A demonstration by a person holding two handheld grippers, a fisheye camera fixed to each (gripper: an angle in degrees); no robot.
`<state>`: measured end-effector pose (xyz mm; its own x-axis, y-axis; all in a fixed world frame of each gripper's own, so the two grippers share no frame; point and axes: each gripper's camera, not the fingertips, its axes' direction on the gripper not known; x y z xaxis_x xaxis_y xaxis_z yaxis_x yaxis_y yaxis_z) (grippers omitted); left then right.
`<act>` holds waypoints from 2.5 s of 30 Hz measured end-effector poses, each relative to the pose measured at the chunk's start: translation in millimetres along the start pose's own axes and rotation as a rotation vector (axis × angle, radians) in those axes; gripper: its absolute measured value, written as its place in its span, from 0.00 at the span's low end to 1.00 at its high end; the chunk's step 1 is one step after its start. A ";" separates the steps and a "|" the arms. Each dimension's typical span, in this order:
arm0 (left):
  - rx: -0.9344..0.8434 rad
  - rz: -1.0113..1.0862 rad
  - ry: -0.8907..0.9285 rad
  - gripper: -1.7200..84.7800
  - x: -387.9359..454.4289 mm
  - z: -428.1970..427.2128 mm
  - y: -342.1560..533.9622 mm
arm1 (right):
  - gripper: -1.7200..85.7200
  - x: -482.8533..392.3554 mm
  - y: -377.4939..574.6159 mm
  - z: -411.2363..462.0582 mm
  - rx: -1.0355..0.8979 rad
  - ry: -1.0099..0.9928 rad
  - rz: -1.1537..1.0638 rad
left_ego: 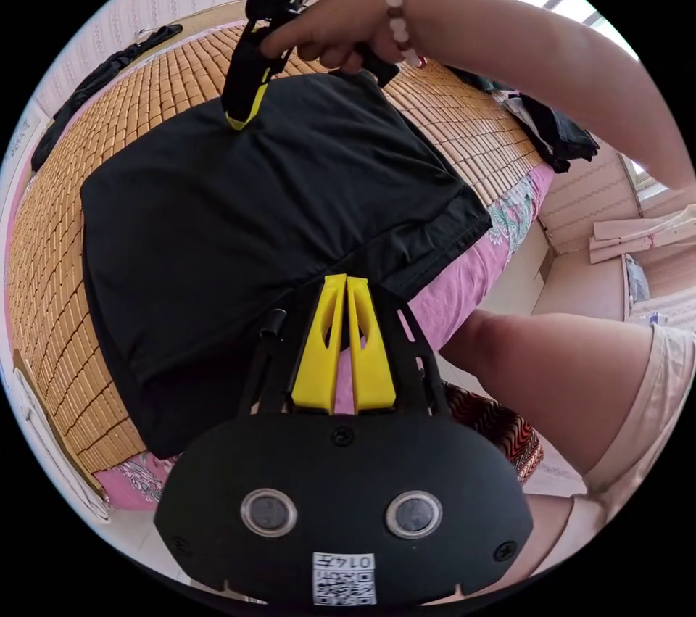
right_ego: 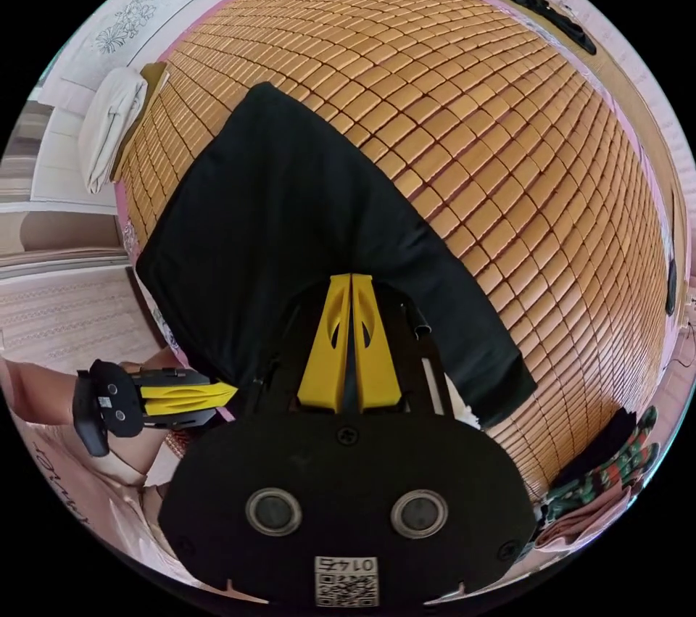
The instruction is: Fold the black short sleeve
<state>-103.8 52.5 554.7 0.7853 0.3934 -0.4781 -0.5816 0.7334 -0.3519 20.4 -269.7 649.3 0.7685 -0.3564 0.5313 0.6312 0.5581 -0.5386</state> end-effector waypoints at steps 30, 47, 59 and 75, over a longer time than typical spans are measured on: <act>0.112 0.424 0.058 0.21 121.4 13.5 -40.9 | 0.04 104.8 347.7 45.9 0.113 -0.589 0.726; 0.135 0.328 0.027 0.05 133.2 18.0 -61.2 | 0.09 188.7 455.8 57.1 0.651 -1.074 0.810; 0.192 0.296 0.116 0.05 126.0 -14.8 -24.3 | 0.12 246.0 410.7 79.8 0.764 -1.048 0.821; 0.300 0.233 0.277 0.05 94.9 -51.6 20.2 | 0.04 216.9 450.1 18.1 0.879 -0.946 0.876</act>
<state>-52.0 76.1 460.6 0.5309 0.4340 -0.7279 -0.6168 0.7869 0.0193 469.3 -82.2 533.9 0.2945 0.6974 0.6534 -0.4787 0.6994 -0.5307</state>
